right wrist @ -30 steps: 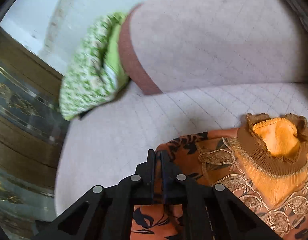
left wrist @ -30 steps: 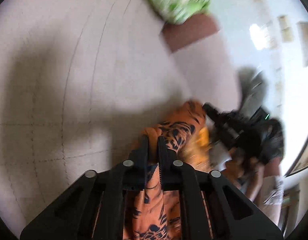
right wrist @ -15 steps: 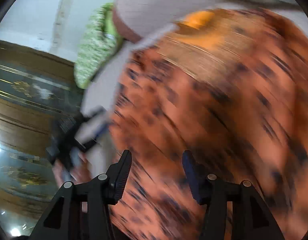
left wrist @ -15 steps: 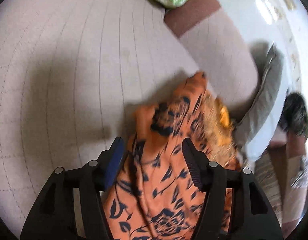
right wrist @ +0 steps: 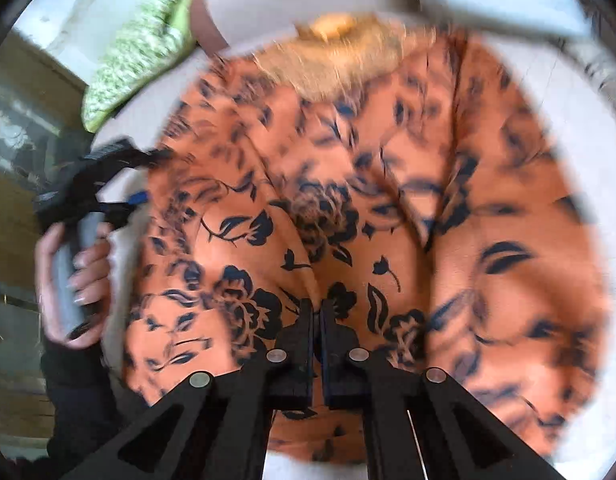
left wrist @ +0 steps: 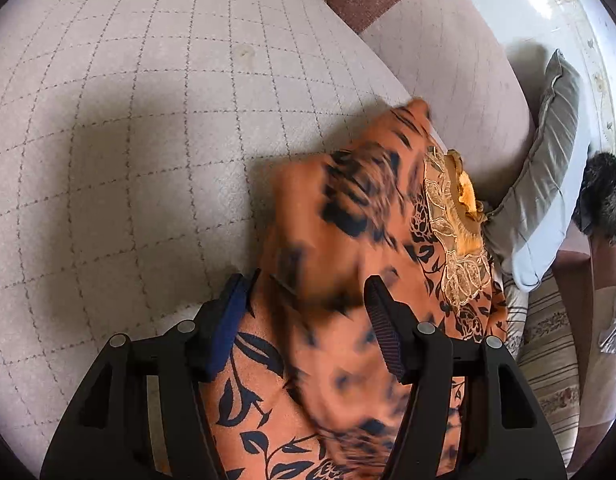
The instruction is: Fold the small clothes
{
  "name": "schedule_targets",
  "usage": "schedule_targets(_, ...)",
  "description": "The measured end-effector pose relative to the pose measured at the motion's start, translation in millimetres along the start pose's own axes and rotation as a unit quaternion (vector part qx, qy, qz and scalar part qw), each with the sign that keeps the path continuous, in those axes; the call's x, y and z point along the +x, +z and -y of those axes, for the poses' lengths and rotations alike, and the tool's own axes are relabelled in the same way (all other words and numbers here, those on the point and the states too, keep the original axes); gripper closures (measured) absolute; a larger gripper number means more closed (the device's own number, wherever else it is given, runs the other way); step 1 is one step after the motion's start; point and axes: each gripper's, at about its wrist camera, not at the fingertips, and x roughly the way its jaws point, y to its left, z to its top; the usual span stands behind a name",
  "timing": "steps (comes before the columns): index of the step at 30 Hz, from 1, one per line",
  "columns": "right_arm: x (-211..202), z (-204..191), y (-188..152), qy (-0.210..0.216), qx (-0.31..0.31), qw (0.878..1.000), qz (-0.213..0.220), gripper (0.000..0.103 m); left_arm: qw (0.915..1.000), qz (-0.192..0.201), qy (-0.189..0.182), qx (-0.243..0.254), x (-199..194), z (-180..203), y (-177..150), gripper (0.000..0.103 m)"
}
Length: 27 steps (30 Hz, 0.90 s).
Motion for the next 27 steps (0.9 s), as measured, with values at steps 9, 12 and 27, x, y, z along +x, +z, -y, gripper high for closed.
schedule_targets(9, 28, 30, -16, -0.030, 0.042, 0.998, -0.026, 0.101, 0.9993, 0.032, -0.007, -0.018, -9, -12, 5, 0.042)
schedule_targets(12, 15, 28, -12, -0.038, 0.016, 0.999, -0.009, 0.101, 0.9987, 0.016, -0.025, -0.041, -1, -21, 11, 0.043)
schedule_targets(27, 6, 53, -48, 0.036, 0.049, 0.998, -0.031, 0.098, 0.9965, 0.004, -0.023, 0.081, -72, 30, -99, 0.043)
